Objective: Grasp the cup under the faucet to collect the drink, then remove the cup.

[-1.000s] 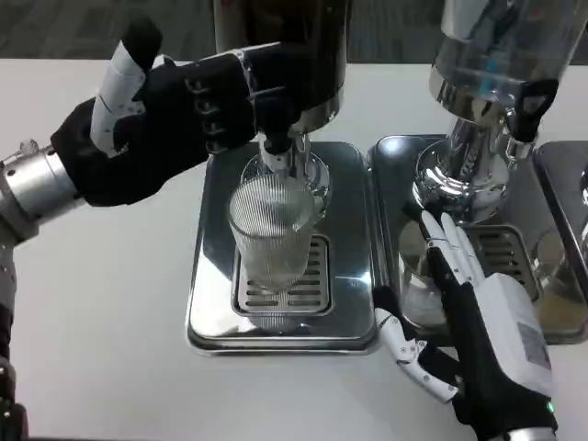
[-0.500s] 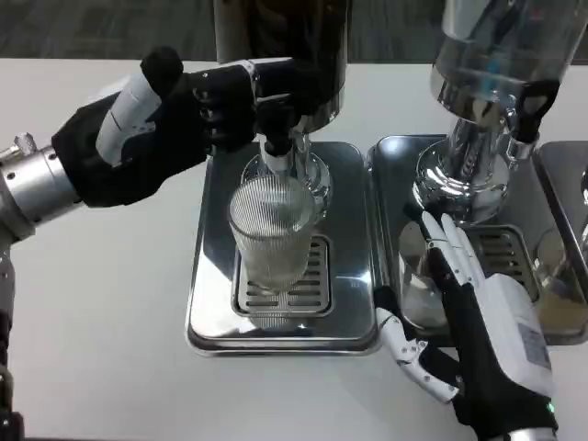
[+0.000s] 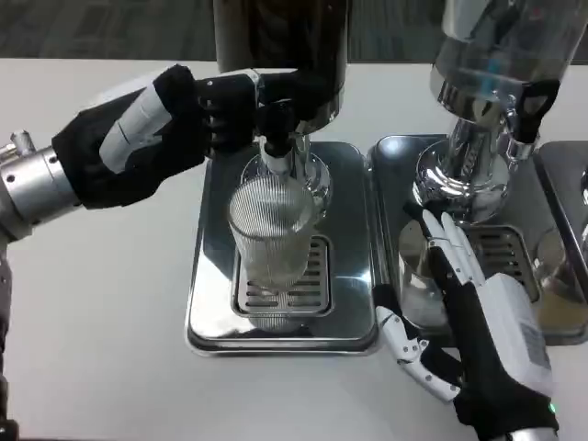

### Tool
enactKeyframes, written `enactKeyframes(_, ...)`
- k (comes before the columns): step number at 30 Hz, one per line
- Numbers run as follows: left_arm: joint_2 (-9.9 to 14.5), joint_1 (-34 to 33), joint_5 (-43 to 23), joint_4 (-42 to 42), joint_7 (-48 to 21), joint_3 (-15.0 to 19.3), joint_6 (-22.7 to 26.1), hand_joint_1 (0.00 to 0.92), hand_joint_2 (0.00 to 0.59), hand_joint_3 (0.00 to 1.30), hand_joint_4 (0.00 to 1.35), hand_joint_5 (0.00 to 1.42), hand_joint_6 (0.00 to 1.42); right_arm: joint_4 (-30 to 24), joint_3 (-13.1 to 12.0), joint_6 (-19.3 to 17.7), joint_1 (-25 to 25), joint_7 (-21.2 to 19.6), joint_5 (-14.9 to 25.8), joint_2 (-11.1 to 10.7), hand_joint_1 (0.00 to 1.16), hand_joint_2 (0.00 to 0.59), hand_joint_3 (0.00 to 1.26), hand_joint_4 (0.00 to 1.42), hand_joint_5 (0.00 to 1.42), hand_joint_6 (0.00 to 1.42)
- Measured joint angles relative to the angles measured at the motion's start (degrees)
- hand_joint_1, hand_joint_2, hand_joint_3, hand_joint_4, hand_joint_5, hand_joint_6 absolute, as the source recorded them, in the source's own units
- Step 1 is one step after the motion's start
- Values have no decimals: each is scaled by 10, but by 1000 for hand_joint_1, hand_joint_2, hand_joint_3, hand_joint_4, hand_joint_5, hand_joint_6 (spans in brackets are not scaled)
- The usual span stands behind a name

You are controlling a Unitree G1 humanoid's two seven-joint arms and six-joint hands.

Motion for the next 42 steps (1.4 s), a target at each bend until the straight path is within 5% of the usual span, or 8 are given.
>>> enactKeyframes(16,6,17,11,-22,17,-13,-54,0,69,195,64,74,55,11,-20,-26,-10,38,73,1,473,398,76,28,33,186)
enactKeyframes(32,12,28,12,-37,34,-30,-93,0,63,195,65,74,55,33,-40,-52,-43,152,205,0,466,301,38,32,61,212)
enactKeyframes(42,18,41,28,-63,53,-43,-132,0,63,195,65,74,55,31,-58,-52,-44,178,209,2,487,278,35,22,54,212)
